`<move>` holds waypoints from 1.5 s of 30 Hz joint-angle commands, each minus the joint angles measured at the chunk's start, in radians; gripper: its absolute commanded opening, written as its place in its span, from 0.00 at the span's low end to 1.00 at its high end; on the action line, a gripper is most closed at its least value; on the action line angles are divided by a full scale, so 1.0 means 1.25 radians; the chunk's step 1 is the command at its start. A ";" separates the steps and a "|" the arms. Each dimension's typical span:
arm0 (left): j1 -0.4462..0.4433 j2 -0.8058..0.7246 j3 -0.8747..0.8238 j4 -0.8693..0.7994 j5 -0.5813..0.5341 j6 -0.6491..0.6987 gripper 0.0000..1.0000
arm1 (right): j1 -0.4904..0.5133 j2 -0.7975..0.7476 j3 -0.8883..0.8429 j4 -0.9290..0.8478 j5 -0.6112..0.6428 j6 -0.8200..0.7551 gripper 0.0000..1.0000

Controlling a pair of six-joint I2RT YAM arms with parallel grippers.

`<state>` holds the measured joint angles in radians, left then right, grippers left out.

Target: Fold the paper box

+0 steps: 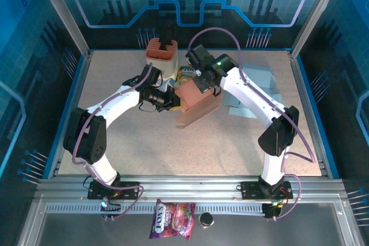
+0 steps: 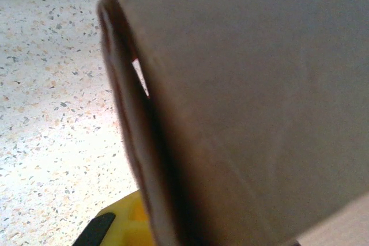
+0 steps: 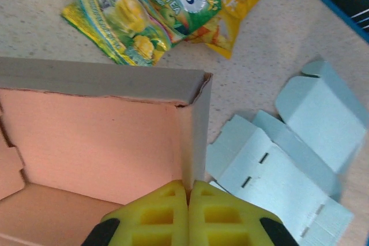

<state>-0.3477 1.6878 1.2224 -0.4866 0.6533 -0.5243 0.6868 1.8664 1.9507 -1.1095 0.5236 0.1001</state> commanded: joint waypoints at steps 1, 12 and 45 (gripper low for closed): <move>-0.006 -0.002 0.037 0.003 0.024 0.024 0.00 | 0.017 0.018 0.021 -0.039 0.091 0.014 0.00; -0.009 -0.007 0.032 -0.002 0.021 0.024 0.00 | -0.018 0.024 0.018 -0.034 0.030 0.019 0.16; -0.026 0.002 0.037 -0.005 0.008 0.014 0.00 | -0.039 0.039 0.025 -0.049 0.084 0.064 0.16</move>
<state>-0.3759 1.6878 1.2385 -0.4793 0.6415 -0.5243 0.6598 1.9099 1.9656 -1.1591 0.6098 0.1680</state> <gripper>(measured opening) 0.055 0.168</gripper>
